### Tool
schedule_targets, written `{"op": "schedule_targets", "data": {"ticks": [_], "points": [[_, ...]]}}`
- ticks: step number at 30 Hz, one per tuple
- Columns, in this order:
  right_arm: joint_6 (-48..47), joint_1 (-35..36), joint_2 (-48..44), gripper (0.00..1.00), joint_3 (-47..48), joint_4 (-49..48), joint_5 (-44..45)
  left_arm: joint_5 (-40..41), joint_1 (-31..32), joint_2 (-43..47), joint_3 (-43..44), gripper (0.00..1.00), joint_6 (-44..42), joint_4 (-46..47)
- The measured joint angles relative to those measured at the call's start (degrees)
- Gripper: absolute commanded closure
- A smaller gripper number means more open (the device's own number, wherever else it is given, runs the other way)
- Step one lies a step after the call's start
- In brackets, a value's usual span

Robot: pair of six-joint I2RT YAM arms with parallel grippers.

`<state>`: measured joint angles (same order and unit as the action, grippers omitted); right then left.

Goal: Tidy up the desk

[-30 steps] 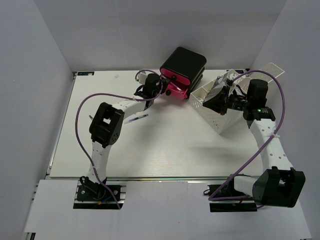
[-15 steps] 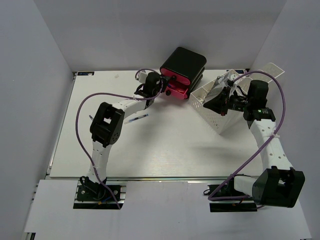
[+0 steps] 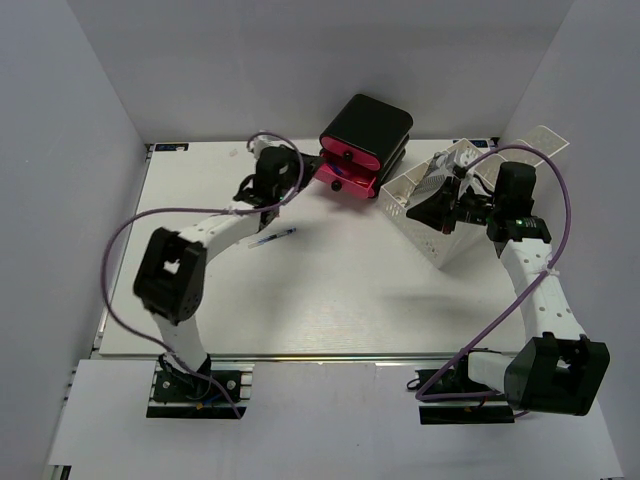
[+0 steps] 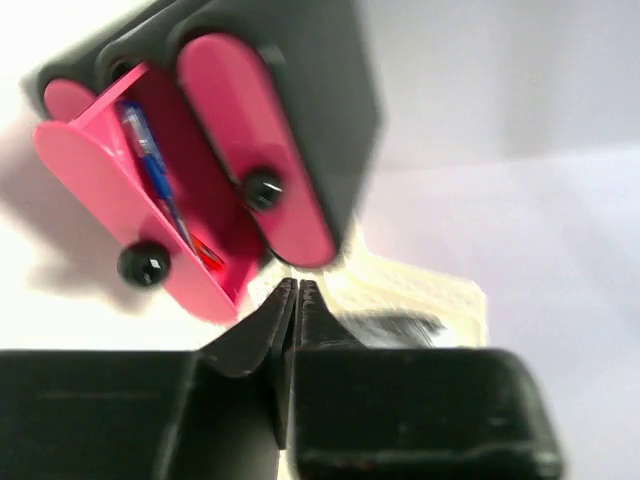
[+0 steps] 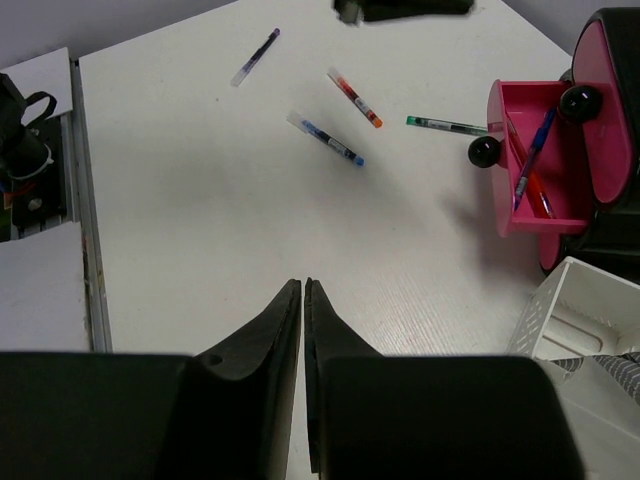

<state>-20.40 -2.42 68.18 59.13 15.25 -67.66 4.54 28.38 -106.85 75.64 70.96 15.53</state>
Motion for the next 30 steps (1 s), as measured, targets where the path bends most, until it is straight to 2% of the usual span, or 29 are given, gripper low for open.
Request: {"op": "schedule_targets", "data": {"ticks": [5,6,7,9,10,13,20,27,30], "points": [[-2.99,1.25,0.0,0.9,0.0,0.98,0.44,-7.52,-4.48,16.39,-11.54,0.88,-8.0,2.99],[-3.8,1.97,0.0,0.9,0.0,1.36,0.92,-8.87,-5.38,18.91,-13.11,0.83,-9.97,2.91],[-4.42,2.67,0.02,0.9,0.0,1.64,1.49,-10.93,-6.21,21.22,-14.34,0.67,-13.03,2.84],[-5.97,4.76,0.04,0.9,0.0,2.12,3.1,-15.52,-7.26,24.74,-16.48,0.53,-19.54,2.25],[-6.69,5.86,0.09,0.91,0.0,2.34,4.0,-17.77,-7.61,26.32,-17.64,0.43,-22.69,1.53],[-9.31,9.51,1.07,0.91,0.2,3.54,7.89,-23.39,-8.17,29.7,-19.74,0.3,-32.13,-2.49],[-13.7,18.51,9.07,0.97,4.46,5.86,22.01,-24.7,-8.33,38.56,-27.65,0.24,-47.04,-9.46],[-14.29,25.59,21.11,1.0,14.8,5.53,36.79,-20.85,-8.35,45.13,-28.87,0.23,-54.97,-11.85],[-13.94,27.61,25.99,1.0,18.4,4.46,41.62,-18.12,-8.35,48.19,-29.0,0.18,-57.05,-12.85]]}}
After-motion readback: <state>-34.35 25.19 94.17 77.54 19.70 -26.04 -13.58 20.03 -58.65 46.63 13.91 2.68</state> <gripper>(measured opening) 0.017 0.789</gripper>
